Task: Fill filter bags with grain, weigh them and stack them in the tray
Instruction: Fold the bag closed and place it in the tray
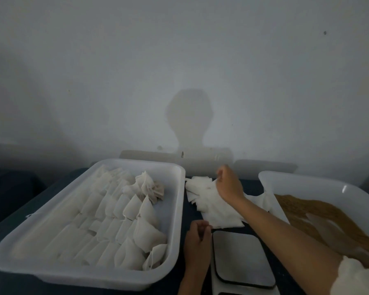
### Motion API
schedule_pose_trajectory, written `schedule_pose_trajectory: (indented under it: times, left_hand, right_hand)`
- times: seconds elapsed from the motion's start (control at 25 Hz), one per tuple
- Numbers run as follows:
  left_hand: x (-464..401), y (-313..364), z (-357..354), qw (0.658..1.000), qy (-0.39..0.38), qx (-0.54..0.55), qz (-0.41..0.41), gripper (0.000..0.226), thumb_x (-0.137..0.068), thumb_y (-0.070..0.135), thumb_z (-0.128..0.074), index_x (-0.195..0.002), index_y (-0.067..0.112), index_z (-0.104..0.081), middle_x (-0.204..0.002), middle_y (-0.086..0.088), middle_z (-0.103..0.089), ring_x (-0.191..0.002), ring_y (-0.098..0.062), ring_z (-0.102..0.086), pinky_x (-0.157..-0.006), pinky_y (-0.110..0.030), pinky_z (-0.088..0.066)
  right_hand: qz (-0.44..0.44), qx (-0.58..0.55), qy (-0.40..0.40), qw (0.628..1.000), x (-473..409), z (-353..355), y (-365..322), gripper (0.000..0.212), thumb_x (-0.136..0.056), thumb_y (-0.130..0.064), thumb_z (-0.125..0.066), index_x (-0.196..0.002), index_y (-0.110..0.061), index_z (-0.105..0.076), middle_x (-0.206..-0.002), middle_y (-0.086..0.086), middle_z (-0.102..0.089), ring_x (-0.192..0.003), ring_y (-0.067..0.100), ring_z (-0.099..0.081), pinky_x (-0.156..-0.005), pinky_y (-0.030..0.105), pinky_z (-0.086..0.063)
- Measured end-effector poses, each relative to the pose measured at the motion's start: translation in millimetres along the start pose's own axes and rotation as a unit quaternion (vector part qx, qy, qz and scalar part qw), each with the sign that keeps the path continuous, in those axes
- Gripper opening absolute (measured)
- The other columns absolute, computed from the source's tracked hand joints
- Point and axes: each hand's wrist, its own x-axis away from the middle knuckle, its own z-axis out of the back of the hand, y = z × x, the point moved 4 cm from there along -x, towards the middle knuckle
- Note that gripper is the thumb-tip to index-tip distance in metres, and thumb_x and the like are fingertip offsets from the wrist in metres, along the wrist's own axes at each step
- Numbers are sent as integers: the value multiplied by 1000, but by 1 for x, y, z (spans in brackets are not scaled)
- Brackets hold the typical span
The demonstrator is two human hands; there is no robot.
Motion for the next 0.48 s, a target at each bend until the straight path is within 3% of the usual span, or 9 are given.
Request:
schedule_pose_trajectory:
  times: [0.04,0.12,0.2,0.32,0.4,0.48]
  left_hand:
    - [21,-6,-14,993,-69,96,-20,5,-94,20,-54,-95,24,-57,-94,4,-64,-92,-12,-59,-81,-29,-48]
    - [20,-1,-10,989,-80,105,-69,5,-93,20,-55,-96,24,-58,-95,4,-64,-92,-12,-59,-81,-29,-49]
    - [27,6,-23,985,-94,129,-62,6,-93,20,-56,-97,24,-58,-96,4,-64,-93,-11,-60,-82,-28,-49]
    - [19,-5,-20,985,-94,140,-44,8,-93,18,-56,-98,23,-58,-98,4,-64,-94,-9,-60,-83,-26,-49]
    - [24,-2,-19,985,-97,132,-51,9,-92,16,-56,-98,22,-58,-99,3,-64,-94,-10,-60,-83,-27,-49]
    - [26,0,-19,986,-93,134,-47,9,-92,15,-56,-98,22,-58,-99,2,-64,-94,-11,-60,-84,-27,-50]
  right_hand:
    - [-59,37,-27,997,0,2,31,13,-90,-4,-44,-103,-8,-48,-108,11,-54,-93,25,-53,-67,28,-39]
    - [-168,93,-99,976,5,0,82,35,-90,-13,-53,-122,-3,-44,-125,17,-50,-112,32,-51,-87,35,-45]
    - [-226,128,-161,952,12,-4,110,61,-88,-31,-63,-135,-4,-35,-135,17,-46,-122,34,-47,-100,40,-42]
    - [-230,198,-235,923,18,-11,120,79,-81,-51,-67,-139,-9,-34,-139,13,-44,-126,31,-45,-105,40,-39]
    - [-204,207,-256,922,19,-14,118,81,-78,-58,-66,-138,-11,-37,-139,12,-45,-124,30,-46,-104,40,-39]
    - [-189,181,-267,927,19,-17,112,96,-74,-64,-66,-144,-10,-27,-141,12,-44,-125,29,-46,-104,41,-41]
